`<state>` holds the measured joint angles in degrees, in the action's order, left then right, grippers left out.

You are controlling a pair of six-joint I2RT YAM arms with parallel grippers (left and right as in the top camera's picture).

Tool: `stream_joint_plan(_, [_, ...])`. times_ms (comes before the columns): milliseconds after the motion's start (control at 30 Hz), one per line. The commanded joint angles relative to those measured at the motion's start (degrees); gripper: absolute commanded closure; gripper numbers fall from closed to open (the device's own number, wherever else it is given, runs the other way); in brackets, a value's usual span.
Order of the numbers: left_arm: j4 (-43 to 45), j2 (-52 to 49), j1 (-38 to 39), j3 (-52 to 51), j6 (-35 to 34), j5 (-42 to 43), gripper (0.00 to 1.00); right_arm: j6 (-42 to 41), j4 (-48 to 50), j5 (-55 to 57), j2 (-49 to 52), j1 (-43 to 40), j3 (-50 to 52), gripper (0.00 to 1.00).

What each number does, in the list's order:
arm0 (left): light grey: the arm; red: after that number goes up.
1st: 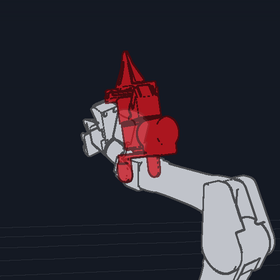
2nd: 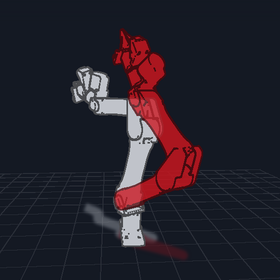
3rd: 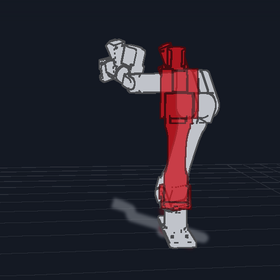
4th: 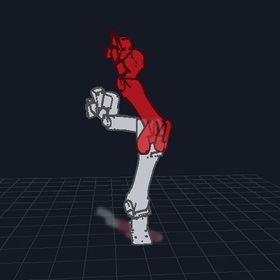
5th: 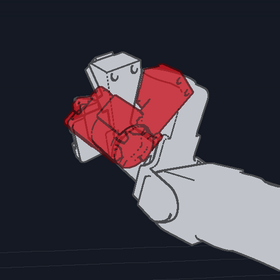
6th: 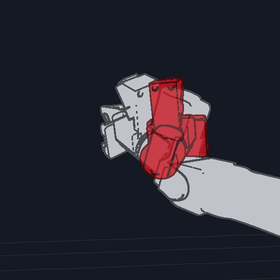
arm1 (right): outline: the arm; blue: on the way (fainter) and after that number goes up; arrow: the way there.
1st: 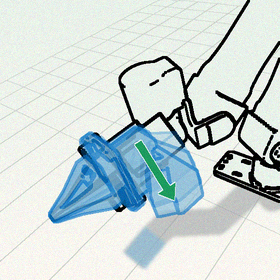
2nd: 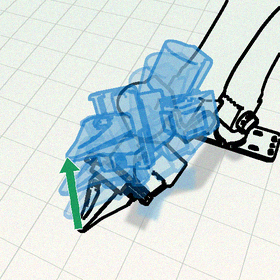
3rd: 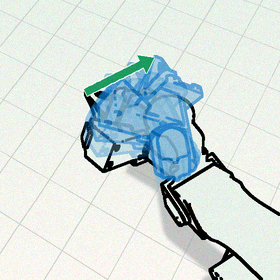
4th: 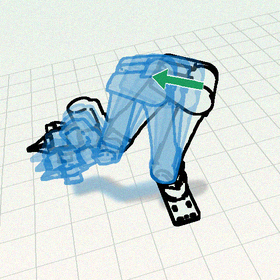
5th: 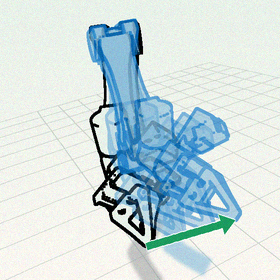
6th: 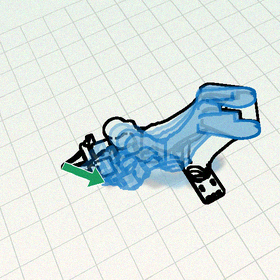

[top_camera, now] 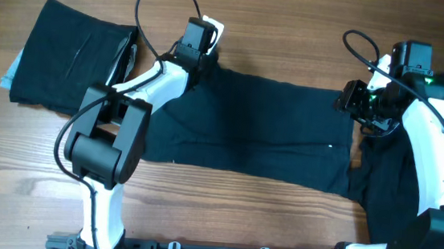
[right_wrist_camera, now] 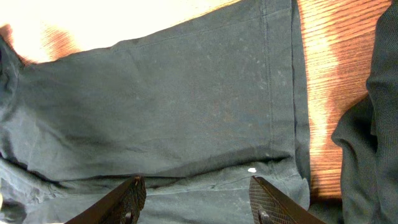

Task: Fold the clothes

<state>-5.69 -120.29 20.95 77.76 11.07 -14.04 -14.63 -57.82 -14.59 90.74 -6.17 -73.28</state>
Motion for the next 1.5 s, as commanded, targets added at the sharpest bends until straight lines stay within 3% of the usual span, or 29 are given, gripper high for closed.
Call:
stream_joint_plan(0, [-2.1, 6.9, -0.9, 1.6, -0.9, -10.7, 0.96, 1.1, -0.2, -0.9, -0.5, -0.1, -0.5, 0.41])
stream_joint_plan(200, [-11.3, 12.8, -1.4, 1.6, -1.0, -9.3, 0.96, 1.1, 0.2, -0.9, -0.5, -0.1, -0.5, 0.41])
stream_joint_plan(567, [-35.2, 15.5, -1.3, 1.6, -8.3, 12.7, 0.94, 1.1, 0.7, -0.9, -0.5, -0.1, -0.5, 0.41])
stream_joint_plan(700, [-44.4, 15.5, -1.4, 1.6, -11.8, 12.3, 0.88, 1.1, 0.9, -0.9, -0.5, -0.1, -0.5, 0.41])
stream_joint_plan(733, [-43.9, 15.6, -1.4, 1.7, -11.7, 10.5, 0.85, 1.1, 1.1, -0.9, -0.5, -0.1, -0.5, 0.41])
stream_joint_plan(833, [-38.4, 15.7, -1.9, 2.0, -11.1, 8.0, 0.52, 1.1, 1.7, -0.9, -0.5, -0.1, -0.5, 0.40])
stream_joint_plan(933, [-28.2, 15.1, -3.4, 2.0, -9.6, 8.7, 0.42, 1.0, 1.8, -0.9, -0.5, -0.1, -0.5, 0.38])
stream_joint_plan(1167, [-20.0, 8.4, -7.8, 2.0, -10.3, 17.2, 0.43, 1.0, 1.4, -0.9, -0.5, -0.1, -0.5, 0.37])
stream_joint_plan(1333, [-16.3, 4.1, -10.0, 2.0, -10.3, 24.5, 0.51, 1.0, 1.4, -0.9, -0.5, -0.1, -0.5, 0.37])
stream_joint_plan(1467, [-16.6, 2.1, -10.3, 2.0, -10.3, 25.6, 0.56, 1.0, 0.9, -0.9, -0.5, -0.1, -0.5, 0.37])
